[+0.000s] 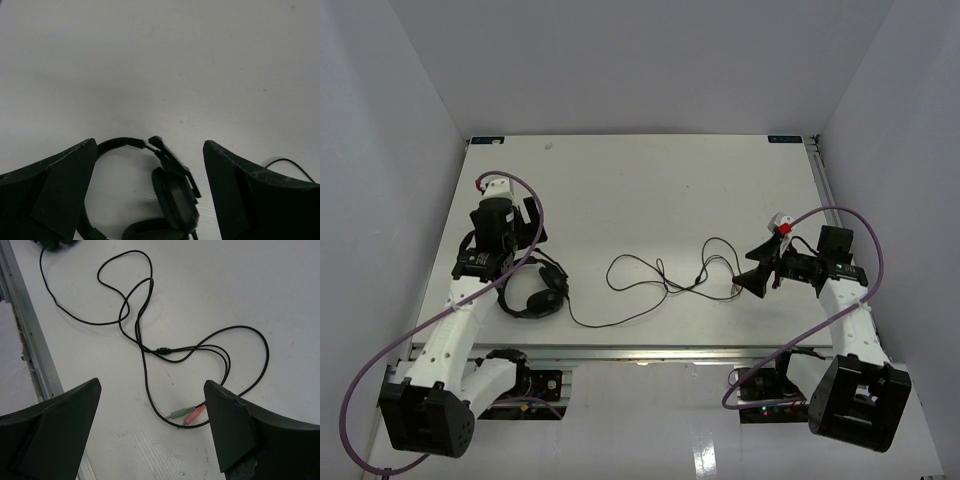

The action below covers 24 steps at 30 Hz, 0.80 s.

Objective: Wrap the headphones

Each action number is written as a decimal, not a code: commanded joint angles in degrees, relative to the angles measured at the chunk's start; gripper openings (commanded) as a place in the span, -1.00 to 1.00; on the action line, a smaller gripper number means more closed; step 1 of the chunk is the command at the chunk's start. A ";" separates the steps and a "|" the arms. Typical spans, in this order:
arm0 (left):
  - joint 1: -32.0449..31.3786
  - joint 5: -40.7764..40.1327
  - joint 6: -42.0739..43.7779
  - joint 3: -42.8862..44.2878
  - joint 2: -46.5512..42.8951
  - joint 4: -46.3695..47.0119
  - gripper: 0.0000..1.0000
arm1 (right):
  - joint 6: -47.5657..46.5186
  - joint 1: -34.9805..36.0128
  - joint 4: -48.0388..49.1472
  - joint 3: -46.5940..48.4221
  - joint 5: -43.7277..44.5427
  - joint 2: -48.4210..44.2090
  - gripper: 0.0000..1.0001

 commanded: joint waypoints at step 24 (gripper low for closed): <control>17.01 17.35 38.48 -12.29 15.82 4.47 0.63 | -5.36 0.06 -1.82 -1.47 -8.61 -9.44 0.80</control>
